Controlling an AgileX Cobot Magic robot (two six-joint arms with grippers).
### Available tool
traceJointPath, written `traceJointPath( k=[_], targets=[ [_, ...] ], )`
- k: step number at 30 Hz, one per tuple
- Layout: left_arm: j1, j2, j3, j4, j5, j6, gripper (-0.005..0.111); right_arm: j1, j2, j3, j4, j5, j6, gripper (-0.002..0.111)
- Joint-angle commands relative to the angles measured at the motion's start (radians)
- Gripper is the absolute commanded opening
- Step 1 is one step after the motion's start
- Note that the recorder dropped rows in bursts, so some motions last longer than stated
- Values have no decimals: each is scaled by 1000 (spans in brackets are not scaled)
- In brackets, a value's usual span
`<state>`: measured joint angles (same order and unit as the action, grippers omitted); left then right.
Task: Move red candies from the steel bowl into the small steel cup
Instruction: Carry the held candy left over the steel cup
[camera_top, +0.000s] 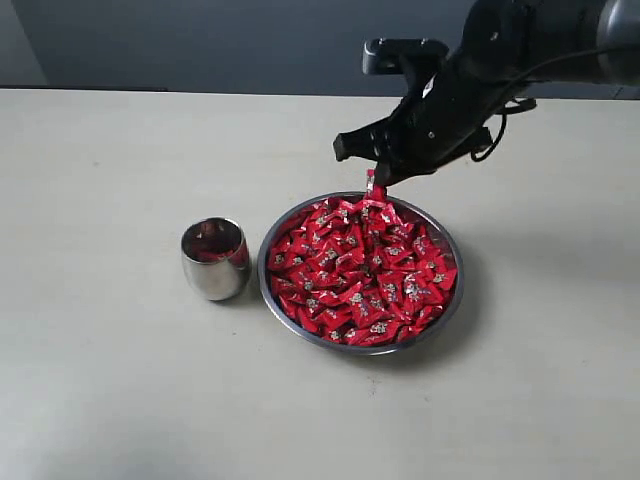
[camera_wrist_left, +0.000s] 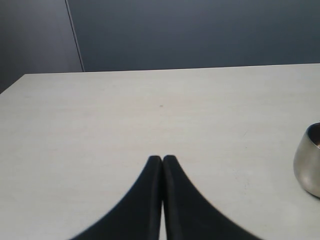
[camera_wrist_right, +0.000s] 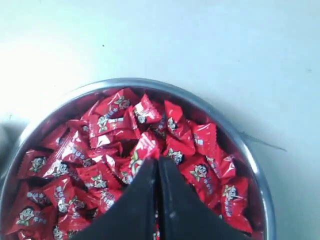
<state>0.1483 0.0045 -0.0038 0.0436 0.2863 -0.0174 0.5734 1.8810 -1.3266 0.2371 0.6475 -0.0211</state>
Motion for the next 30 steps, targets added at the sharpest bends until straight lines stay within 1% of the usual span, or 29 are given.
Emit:
traceJointPath(
  k=[1, 4, 6, 9, 12, 17, 21, 26, 30],
  targets=[
    [-2, -4, 4, 1, -2, -3, 0, -4, -8, -37, -53, 26, -8, -1],
    [-2, -4, 4, 1, -2, -3, 0, 5, -8, -48, 45, 5, -158, -1],
    [-2, -4, 4, 1, -2, -3, 0, 8, -8, -69, 178, 5, -289, -1],
    [-2, -4, 4, 1, -2, -3, 0, 10, 9, -136, 412, 57, -481, -1],
    [-2, -4, 4, 1, -2, -3, 0, 22, 45, -218, 504, 112, -545, -1],
    [-2, -4, 4, 1, -2, -3, 0, 83, 135, -357, 484, 230, -558, -1],
    [-2, -4, 4, 1, -2, -3, 0, 152, 202, -437, 411, 270, -554, -1],
    [-2, -4, 4, 1, -2, -3, 0, 219, 247, -473, 283, 278, -509, -1],
    [-2, -4, 4, 1, -2, -3, 0, 243, 270, -473, 252, 274, -502, -1]
  ],
)
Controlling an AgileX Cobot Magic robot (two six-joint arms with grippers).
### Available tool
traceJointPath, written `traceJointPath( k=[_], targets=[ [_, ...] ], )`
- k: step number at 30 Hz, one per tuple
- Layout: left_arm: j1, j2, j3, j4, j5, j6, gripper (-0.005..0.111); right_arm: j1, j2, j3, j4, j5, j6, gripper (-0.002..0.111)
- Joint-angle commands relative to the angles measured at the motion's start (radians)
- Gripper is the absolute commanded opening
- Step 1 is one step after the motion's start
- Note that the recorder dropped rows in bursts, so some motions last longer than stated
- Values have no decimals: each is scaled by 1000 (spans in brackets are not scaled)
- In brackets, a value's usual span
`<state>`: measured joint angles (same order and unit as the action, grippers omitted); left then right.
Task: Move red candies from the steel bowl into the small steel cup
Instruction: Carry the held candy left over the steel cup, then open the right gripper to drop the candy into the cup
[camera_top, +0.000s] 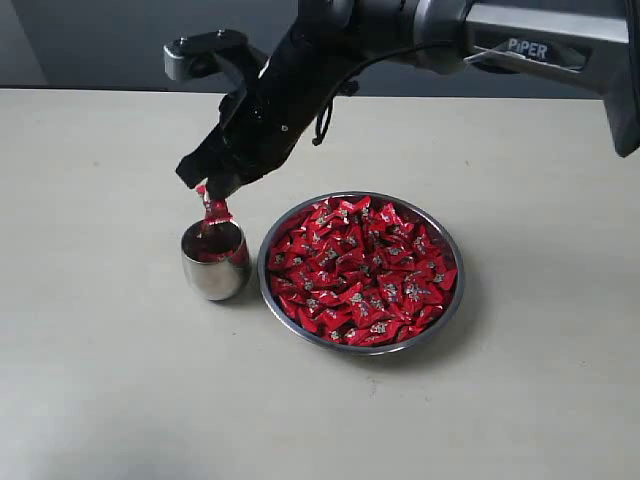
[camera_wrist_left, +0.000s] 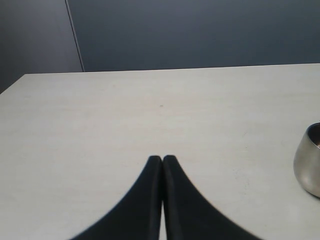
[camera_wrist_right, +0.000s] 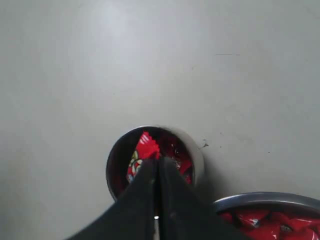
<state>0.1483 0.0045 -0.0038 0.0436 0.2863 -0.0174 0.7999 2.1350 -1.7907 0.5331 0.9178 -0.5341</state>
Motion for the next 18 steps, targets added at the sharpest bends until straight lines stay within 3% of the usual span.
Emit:
traceJointPath(
  k=[1, 11, 12, 15, 18],
  targets=[
    [-2, -4, 4, 1, -2, -3, 0, 16, 21, -9, -49, 4, 13, -1],
    [-2, -4, 4, 1, -2, -3, 0, 16, 38, -9, -51, -47, 17, 1],
    [-2, -4, 4, 1, -2, -3, 0, 16, 38, -9, -47, -47, 17, 4],
    [-2, -4, 4, 1, -2, -3, 0, 16, 38, -9, -41, -38, 15, 34],
    [-2, -4, 4, 1, -2, -3, 0, 16, 38, -9, -41, -38, 15, 36]
  ],
)
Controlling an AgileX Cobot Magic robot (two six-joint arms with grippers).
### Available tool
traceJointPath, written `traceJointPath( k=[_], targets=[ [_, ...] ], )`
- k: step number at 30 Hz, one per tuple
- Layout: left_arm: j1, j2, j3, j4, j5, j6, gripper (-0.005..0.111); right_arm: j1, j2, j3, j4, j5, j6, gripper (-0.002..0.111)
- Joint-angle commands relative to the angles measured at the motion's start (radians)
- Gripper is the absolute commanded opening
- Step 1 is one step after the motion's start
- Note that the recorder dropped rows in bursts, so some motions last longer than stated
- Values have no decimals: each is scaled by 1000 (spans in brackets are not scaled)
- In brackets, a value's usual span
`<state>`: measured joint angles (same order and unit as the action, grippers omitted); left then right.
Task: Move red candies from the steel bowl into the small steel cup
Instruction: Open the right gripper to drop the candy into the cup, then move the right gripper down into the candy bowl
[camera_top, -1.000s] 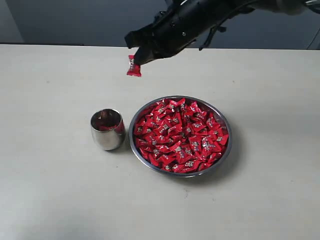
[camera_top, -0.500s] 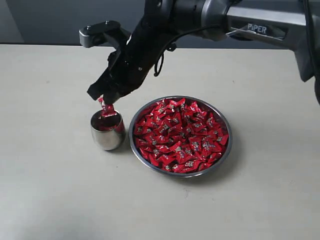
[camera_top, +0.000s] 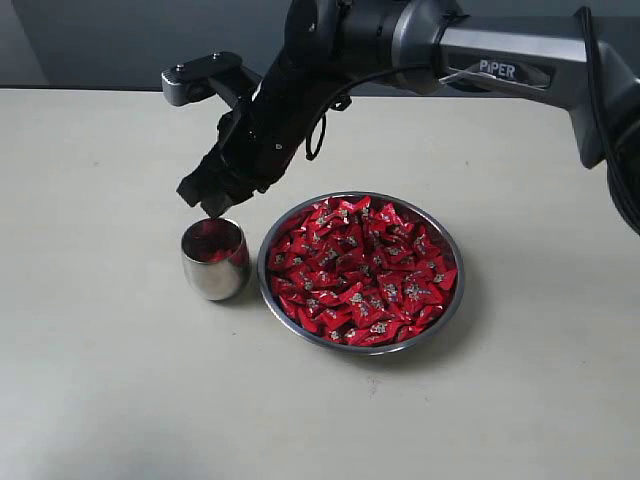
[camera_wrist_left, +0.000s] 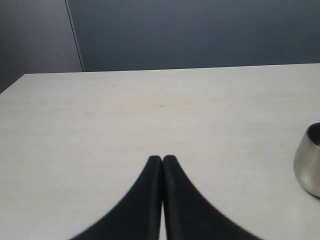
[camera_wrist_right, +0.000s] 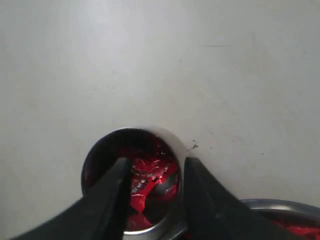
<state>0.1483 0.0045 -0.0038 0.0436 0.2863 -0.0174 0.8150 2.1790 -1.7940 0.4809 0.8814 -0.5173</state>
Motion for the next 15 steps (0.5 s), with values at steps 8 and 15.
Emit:
traceJointPath(
  k=[8, 15],
  targets=[
    [-2, -4, 4, 1, -2, -3, 0, -1, -85, -5, -133, -191, 246, 0],
    [-2, -4, 4, 1, -2, -3, 0, -10, -248, 208, -341, -499, 443, 0]
  ],
)
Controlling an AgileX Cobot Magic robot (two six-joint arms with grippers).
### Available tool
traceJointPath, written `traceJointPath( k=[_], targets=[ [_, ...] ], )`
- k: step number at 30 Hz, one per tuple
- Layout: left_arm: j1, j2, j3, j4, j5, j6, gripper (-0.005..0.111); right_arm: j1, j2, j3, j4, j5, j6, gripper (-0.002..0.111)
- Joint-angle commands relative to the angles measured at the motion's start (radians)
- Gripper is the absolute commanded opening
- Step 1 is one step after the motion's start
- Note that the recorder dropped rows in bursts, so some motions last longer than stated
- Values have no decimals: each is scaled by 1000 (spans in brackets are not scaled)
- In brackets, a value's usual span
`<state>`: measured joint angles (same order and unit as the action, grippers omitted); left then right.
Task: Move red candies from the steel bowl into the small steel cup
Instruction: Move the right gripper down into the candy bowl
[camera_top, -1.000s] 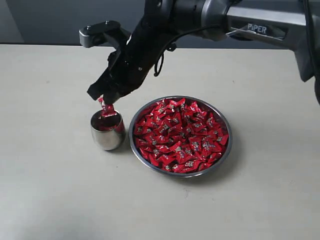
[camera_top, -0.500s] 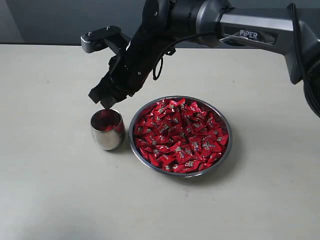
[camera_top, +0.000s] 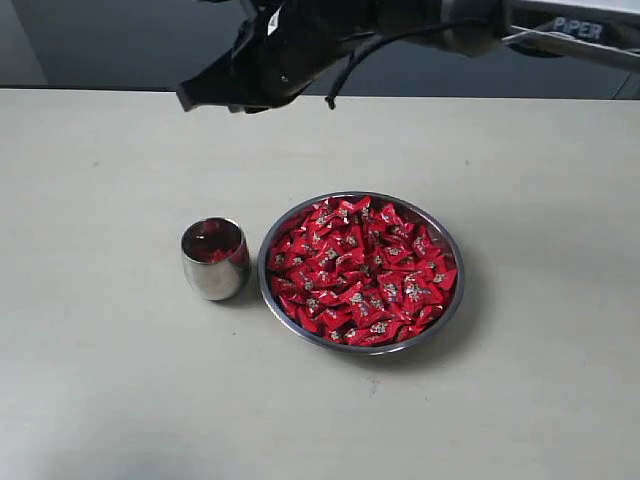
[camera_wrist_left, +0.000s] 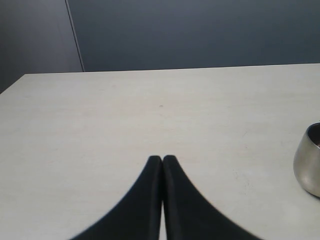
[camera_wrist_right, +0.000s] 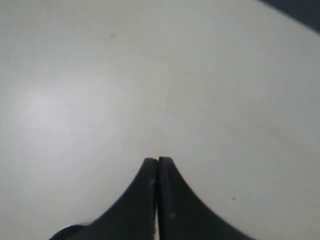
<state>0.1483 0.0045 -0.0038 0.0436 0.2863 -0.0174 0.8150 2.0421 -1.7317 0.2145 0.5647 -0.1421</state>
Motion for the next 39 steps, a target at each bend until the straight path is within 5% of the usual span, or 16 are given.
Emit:
traceJointPath(
  k=[1, 9, 13, 20, 25, 30, 39],
  targets=[
    [-2, -4, 4, 1, -2, -3, 0, -18, -149, 212, -66, -237, 70, 0],
    [-2, -4, 4, 1, -2, -3, 0, -109, -388, 673, -6, -388, 76, 0],
    [-2, -4, 4, 1, -2, -3, 0, -107, -459, 768, -6, -325, 76, 0],
    [-2, -4, 4, 1, -2, -3, 0, -102, -457, 778, -56, -8, 22, 0],
    [-2, -4, 4, 1, -2, -3, 0, -90, -363, 778, 94, 38, -122, 1],
    [-2, -4, 4, 1, -2, -3, 0, -46, -232, 728, 111, 40, -134, 41],
    [-2, -4, 4, 1, -2, -3, 0, -46, -218, 650, 70, 87, -129, 36]
  ],
)
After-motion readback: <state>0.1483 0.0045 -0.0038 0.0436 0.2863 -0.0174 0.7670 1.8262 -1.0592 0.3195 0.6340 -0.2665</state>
